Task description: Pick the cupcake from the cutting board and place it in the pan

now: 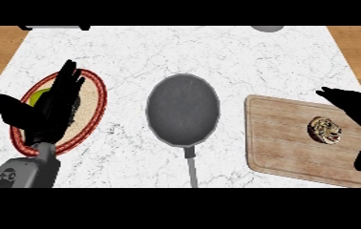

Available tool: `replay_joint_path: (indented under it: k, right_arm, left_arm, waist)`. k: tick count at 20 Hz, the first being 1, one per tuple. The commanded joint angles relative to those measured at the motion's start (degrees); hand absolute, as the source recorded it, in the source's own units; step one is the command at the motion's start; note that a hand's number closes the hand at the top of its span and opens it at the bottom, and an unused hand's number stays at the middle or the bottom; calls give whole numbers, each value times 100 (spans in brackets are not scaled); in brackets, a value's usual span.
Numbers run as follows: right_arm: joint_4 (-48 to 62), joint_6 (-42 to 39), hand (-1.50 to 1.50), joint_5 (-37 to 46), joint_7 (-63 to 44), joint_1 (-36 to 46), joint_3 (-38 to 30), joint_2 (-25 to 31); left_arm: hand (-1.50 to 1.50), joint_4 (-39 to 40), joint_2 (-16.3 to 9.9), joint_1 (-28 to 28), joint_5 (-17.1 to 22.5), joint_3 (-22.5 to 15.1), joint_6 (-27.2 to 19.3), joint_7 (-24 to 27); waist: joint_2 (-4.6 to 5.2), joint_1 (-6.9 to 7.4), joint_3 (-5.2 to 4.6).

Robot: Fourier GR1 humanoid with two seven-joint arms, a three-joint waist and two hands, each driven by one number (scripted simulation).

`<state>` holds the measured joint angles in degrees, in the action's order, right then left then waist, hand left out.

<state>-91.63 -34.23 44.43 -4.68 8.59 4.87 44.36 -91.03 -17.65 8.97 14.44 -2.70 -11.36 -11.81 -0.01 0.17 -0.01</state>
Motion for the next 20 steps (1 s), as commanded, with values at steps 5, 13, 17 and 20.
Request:
replay_joint_path:
  k: [5,13,17,20]
  right_arm:
    - [853,-110,-150,520,461,528,-187,-374]
    - [1926,350,-150,1237,998,835,-113,-699]
    - [1947,844,-150,1312,1230,425,-298,-868]
    - [2225,688,-150,1421,1364,707,-348,-975]
  left_arm:
    - [0,-71,145,-112,-174,241,237,-96]
    - [0,-18,489,-166,-445,219,261,36]
    - [0,-428,475,-114,-523,290,151,-482]
    - [0,-183,394,-28,-474,555,460,-171]
  waist:
    - [3,6,0]
    - [5,14,1]
    - [0,-4,2]
    - [4,0,1]
